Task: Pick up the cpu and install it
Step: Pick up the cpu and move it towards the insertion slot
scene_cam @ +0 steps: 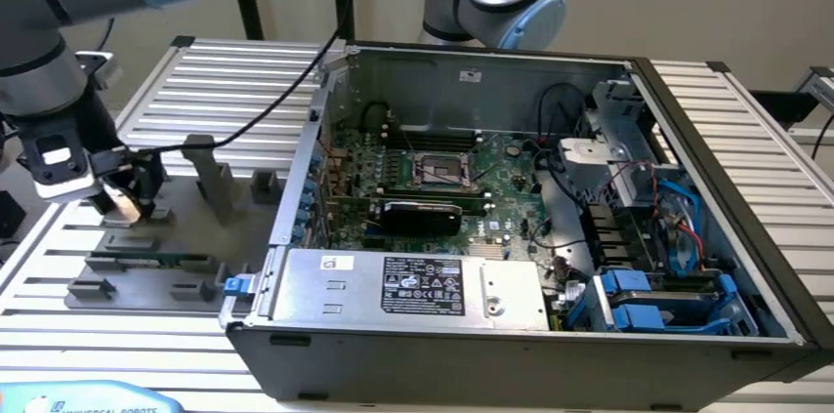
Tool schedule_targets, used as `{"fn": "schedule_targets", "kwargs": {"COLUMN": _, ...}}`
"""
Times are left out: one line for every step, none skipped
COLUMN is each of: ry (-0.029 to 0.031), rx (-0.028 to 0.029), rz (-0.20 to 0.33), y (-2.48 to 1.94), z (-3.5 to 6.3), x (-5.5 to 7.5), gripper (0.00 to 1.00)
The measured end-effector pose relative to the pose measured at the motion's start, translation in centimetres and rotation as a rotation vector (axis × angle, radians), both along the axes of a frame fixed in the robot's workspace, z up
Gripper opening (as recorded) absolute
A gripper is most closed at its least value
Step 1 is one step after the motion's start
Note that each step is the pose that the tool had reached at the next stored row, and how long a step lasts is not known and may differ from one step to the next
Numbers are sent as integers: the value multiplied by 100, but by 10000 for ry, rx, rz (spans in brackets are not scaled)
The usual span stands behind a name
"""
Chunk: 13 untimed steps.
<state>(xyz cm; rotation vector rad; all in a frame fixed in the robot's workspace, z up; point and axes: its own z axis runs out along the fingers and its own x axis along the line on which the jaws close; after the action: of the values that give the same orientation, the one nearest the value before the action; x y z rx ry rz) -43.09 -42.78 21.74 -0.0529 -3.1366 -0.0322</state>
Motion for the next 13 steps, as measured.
{"fn": "schedule_targets", "kwargs": {"ry": 2, "rx": -1, "rz": 0, "y": 0, "z": 46, "x": 0, "gripper": 55}}
{"fn": "schedule_targets", "kwargs": {"ry": 1, "rx": 1, "rz": 0, "y": 0, "z": 91, "x": 0, "gripper": 55}}
{"fn": "schedule_targets", "kwargs": {"ry": 2, "rx": 0, "rz": 0, "y": 0, "z": 138, "x": 0, "gripper": 55}}
{"fn": "schedule_targets", "kwargs": {"ry": 4, "rx": -1, "rz": 0, "y": 0, "z": 183, "x": 1, "gripper": 55}}
{"fn": "schedule_targets", "kwargs": {"ry": 3, "rx": 0, "rz": 0, "y": 0, "z": 228, "x": 2, "gripper": 55}}
{"fn": "schedule_targets", "kwargs": {"ry": 2, "rx": 0, "rz": 1, "y": 0, "z": 275, "x": 3, "gripper": 55}}
{"fn": "schedule_targets", "kwargs": {"ry": 3, "rx": -1, "rz": 1, "y": 0, "z": 322, "x": 5, "gripper": 55}}
{"fn": "schedule_targets", "kwargs": {"ry": 2, "rx": 0, "rz": 0, "y": 0, "z": 367, "x": 7, "gripper": 55}}
{"fn": "schedule_targets", "kwargs": {"ry": 3, "rx": -1, "rz": 0, "y": 0, "z": 412, "x": 11, "gripper": 55}}
{"fn": "schedule_targets", "kwargs": {"ry": 3, "rx": -1, "rz": 1, "y": 0, "z": 457, "x": 16, "gripper": 55}}
{"fn": "schedule_targets", "kwargs": {"ry": 2, "rx": 0, "rz": 1, "y": 0, "z": 501, "x": 23, "gripper": 55}}
{"fn": "schedule_targets", "kwargs": {"ry": 3, "rx": 0, "rz": 0, "y": 0, "z": 546, "x": 32, "gripper": 55}}
{"fn": "schedule_targets", "kwargs": {"ry": 4, "rx": -1, "rz": 1, "y": 0, "z": 592, "x": 44, "gripper": 55}}
